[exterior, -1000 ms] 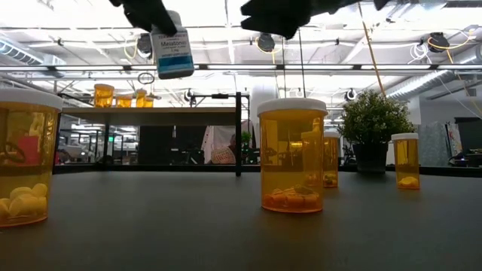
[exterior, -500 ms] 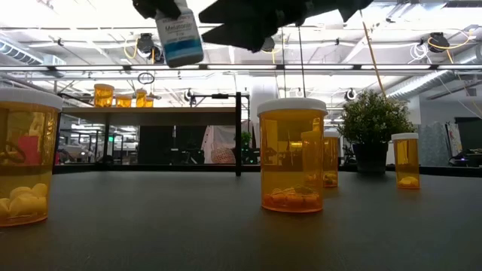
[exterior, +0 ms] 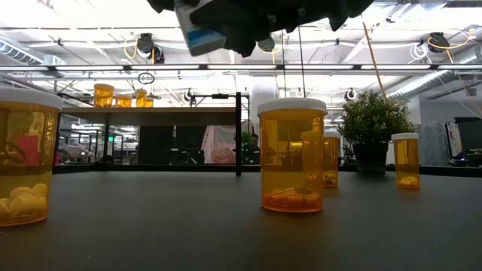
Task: Pick and place medicine bottles onto shelf by color
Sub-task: Put the white pill bottle on the shelf
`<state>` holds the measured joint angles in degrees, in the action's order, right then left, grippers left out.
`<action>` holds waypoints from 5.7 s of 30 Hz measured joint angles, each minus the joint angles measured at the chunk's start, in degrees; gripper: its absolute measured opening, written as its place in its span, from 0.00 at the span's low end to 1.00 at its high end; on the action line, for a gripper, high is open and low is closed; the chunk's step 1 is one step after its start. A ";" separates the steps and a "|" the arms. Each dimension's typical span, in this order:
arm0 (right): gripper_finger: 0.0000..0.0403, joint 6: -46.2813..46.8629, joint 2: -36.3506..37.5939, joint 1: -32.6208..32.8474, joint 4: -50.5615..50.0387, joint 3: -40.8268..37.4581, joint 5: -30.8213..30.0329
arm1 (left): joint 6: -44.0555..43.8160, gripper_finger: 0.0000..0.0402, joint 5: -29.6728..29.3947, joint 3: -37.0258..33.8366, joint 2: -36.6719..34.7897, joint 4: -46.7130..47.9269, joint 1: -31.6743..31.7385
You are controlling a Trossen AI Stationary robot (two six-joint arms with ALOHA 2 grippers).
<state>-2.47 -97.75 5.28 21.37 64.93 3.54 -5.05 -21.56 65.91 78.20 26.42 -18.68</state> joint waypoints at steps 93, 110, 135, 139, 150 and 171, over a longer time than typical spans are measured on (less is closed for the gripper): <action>0.44 -0.10 4.52 -3.62 8.30 -0.09 -1.35 | -3.59 0.49 -13.80 -11.91 -2.91 -23.71 2.25; 0.59 -0.14 4.50 -3.69 6.76 -0.07 -2.01 | -6.09 0.44 -9.83 -11.90 -7.77 -16.65 2.25; 0.69 -3.22 4.52 -0.96 -12.53 8.90 -3.56 | -3.87 0.44 -3.32 -11.87 -7.92 -2.55 2.32; 0.69 -3.20 4.52 -0.92 -12.22 8.90 -3.42 | -2.68 0.44 -3.33 -11.87 -7.92 -2.63 2.32; 0.61 -2.75 3.03 -1.47 -9.79 8.87 -3.25 | -2.42 0.44 -3.32 -11.87 -7.92 -2.91 2.43; 0.39 -3.76 1.09 -3.34 -7.67 8.84 -0.04 | -1.11 0.45 -3.57 -11.91 -7.92 -3.22 2.95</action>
<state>-6.24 -96.66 1.93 13.70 73.76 3.51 -6.16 -25.12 54.00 70.28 23.20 -15.73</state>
